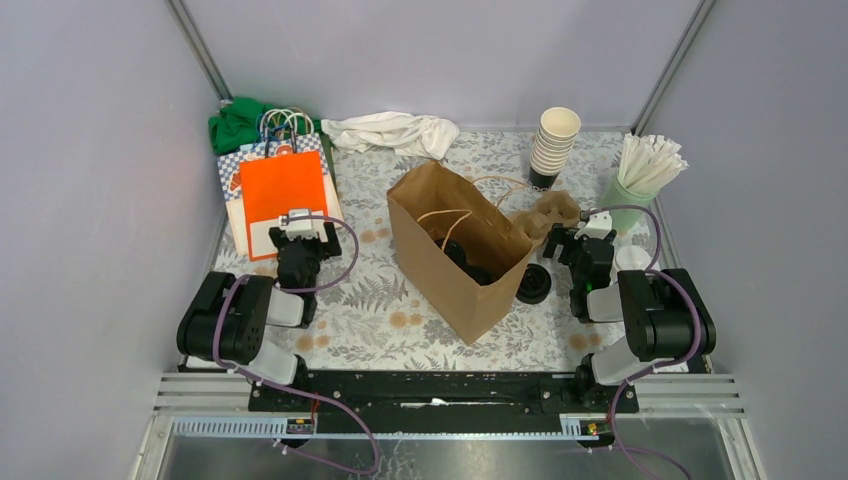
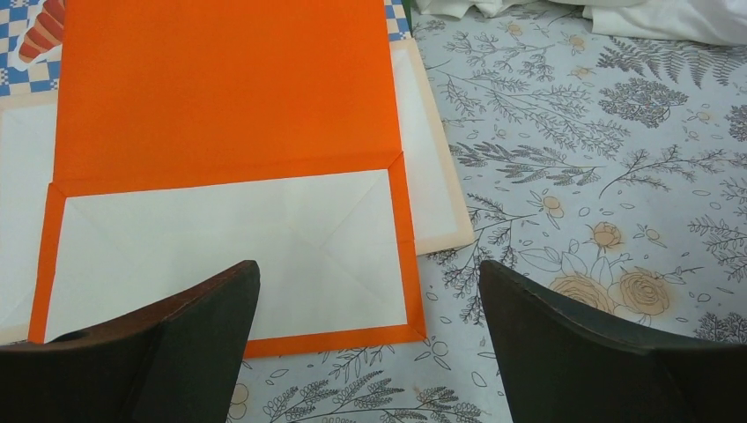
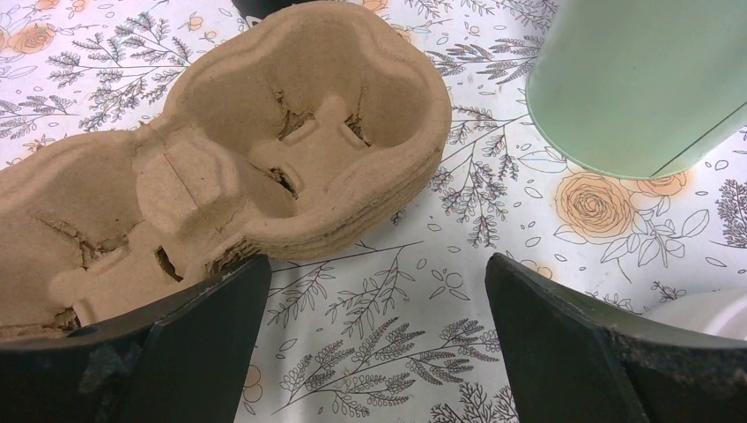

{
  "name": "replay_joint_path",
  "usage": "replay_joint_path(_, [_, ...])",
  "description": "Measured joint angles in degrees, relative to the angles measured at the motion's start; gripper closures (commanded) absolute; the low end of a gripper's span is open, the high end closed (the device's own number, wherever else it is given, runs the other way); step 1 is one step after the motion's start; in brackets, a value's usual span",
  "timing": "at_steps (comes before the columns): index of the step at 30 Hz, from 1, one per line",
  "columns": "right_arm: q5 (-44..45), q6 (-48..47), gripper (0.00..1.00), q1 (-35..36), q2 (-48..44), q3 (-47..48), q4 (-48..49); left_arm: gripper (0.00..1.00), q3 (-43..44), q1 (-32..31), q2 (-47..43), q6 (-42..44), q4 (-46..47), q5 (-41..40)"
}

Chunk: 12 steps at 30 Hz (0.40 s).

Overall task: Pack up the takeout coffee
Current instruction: Reset both arms

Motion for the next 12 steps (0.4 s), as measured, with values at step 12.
replay_joint_path(12, [-0.02,-0.17,0.00,0.00,0.00,0.00,-0.02,0.01,0.15,0.09,0.00,-0.02,-0.02,1.57])
